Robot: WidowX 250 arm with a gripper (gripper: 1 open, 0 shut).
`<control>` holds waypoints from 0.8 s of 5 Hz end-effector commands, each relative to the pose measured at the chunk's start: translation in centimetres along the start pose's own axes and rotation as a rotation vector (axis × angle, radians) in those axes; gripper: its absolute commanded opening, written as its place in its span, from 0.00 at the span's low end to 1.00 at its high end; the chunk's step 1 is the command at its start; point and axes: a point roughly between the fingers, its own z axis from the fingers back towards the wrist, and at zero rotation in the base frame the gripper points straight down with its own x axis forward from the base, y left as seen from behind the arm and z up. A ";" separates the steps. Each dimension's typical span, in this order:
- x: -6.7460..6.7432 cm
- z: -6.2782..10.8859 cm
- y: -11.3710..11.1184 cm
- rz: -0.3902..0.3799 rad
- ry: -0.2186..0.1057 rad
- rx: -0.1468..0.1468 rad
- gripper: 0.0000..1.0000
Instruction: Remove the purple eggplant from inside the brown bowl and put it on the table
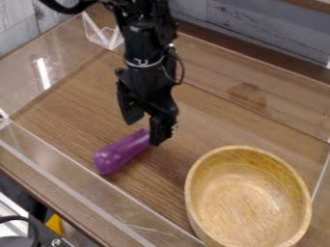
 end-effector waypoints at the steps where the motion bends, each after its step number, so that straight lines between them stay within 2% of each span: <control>1: 1.2 1.7 0.3 -0.004 -0.065 0.020 1.00; 4: 1.6 1.7 0.6 -0.003 -0.081 0.017 1.00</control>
